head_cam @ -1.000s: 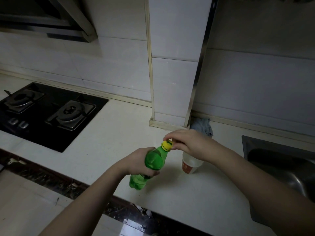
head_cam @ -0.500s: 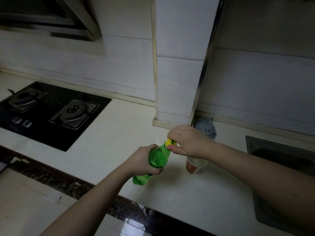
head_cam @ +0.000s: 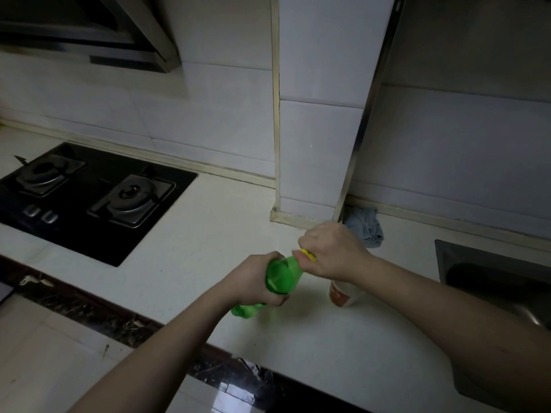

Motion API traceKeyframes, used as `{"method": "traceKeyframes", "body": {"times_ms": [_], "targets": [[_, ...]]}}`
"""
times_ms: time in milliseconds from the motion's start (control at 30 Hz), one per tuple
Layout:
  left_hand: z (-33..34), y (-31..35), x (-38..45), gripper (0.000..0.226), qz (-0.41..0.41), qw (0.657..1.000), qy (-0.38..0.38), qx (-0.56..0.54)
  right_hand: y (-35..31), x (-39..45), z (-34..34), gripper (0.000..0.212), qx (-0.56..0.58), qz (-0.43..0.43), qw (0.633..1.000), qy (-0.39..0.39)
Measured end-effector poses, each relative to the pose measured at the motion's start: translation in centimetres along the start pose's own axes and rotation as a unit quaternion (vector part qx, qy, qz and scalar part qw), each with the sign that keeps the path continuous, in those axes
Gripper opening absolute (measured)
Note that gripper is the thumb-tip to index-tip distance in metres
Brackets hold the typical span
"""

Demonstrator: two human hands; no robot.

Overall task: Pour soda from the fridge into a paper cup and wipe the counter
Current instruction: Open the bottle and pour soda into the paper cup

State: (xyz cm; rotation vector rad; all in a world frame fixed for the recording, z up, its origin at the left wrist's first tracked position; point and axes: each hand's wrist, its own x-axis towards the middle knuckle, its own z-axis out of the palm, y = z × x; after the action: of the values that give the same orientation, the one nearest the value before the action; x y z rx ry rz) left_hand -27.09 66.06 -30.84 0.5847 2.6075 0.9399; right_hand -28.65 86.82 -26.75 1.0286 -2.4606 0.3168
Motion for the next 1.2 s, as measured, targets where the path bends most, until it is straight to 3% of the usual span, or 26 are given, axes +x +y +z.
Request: {"method": "traceKeyframes", "body": {"times_ms": [100, 200, 300, 433, 533, 633, 733, 833, 1200], "targets": [[0.8, 0.3, 0.3, 0.060, -0.053, 0.994, 0.085, 0.043, -0.4, 0.8, 0.1, 0.057, -0.015, 0.187, 0.978, -0.092], [1.8, 0.6, 0.7, 0.068, -0.086, 0.972, 0.177, 0.132, -0.7, 1.9, 0.7, 0.054, 0.019, 0.321, 0.936, -0.143], [2.1, 0.1, 1.1, 0.070, -0.081, 0.950, 0.245, 0.177, -0.8, 2.7, 1.5, 0.052, 0.074, 0.408, 0.895, -0.165], [2.2, -1.6, 1.5, 0.072, -0.044, 0.931, 0.271, 0.241, -0.5, 2.8, 2.3, 0.045, 0.150, 0.458, 0.846, -0.227], [1.9, -2.2, 1.9, 0.070, -0.053, 0.947, 0.250, 0.195, -0.7, 2.8, 3.0, 0.048, 0.178, 0.465, 0.839, -0.218], [0.7, -3.4, 2.5, 0.068, -0.103, 0.965, 0.238, 0.028, -1.4, 3.1, 2.9, 0.062, 0.244, 0.445, 0.849, -0.145], [-0.8, -5.0, 2.7, 0.058, -0.145, 0.942, 0.249, -0.170, -1.5, 3.2, 2.7, 0.050, 0.289, 0.400, 0.863, -0.108], [-1.4, -6.4, 3.2, 0.051, -0.154, 0.912, 0.229, -0.305, -1.0, 2.7, 3.7, 0.034, 0.293, 0.370, 0.872, -0.128], [-0.9, -9.4, 5.7, 0.059, -0.185, 0.926, 0.214, -0.249, -1.6, 0.3, 6.9, 0.050, 0.219, 0.318, 0.897, -0.216]]}}
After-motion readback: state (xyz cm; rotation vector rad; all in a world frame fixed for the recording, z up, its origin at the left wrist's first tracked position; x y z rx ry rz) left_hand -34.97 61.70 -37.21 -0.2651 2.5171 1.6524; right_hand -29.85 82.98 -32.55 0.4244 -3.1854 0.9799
